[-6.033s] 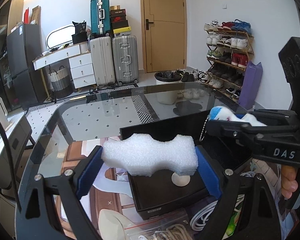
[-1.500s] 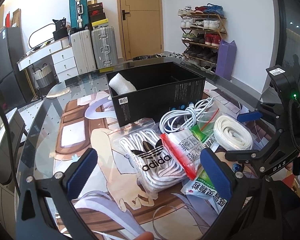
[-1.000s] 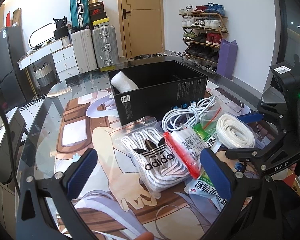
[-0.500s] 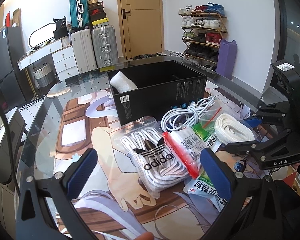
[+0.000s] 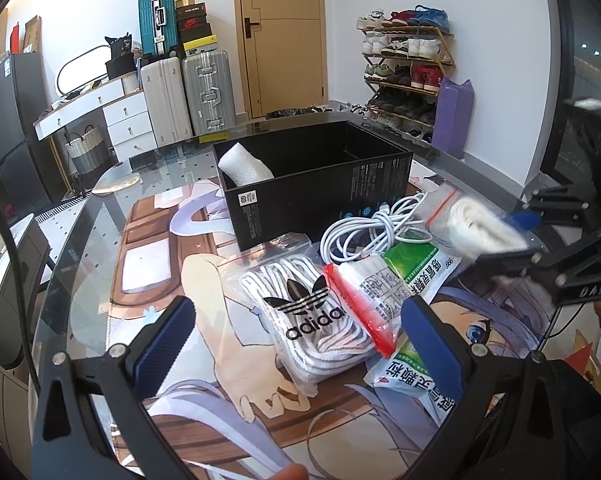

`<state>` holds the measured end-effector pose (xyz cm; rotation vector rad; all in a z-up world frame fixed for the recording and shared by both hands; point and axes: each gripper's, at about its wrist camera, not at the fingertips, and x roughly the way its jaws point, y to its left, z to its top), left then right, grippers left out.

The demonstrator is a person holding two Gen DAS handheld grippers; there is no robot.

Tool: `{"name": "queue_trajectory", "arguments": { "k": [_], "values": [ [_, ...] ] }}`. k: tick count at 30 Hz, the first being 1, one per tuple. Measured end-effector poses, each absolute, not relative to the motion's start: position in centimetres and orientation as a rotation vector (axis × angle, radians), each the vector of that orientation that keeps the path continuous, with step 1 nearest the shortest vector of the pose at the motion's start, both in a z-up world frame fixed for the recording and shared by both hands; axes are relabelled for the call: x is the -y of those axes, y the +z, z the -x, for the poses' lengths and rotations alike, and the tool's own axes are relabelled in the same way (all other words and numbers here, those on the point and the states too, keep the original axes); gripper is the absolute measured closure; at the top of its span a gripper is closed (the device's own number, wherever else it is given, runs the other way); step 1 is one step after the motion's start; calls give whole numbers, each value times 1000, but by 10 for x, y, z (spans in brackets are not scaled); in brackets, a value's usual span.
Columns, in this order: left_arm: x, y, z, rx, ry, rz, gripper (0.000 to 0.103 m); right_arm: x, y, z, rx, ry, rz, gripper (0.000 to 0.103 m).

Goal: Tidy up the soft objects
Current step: 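Lift the rope bag with the right gripper while the left gripper grasps the red-edged zip bag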

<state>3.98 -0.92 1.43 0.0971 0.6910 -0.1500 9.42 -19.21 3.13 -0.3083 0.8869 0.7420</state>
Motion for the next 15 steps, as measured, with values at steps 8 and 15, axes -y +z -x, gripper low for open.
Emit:
{"name": "queue_trajectory", "arguments": {
  "k": [8,15],
  "values": [
    [28,13,-40,-682,-126,-159,0,201,50,-93,-812,728,250,56],
    [41,12,-42,-672,-118,-234,0,198,48,-93,-817,737,247,56]
  ]
}}
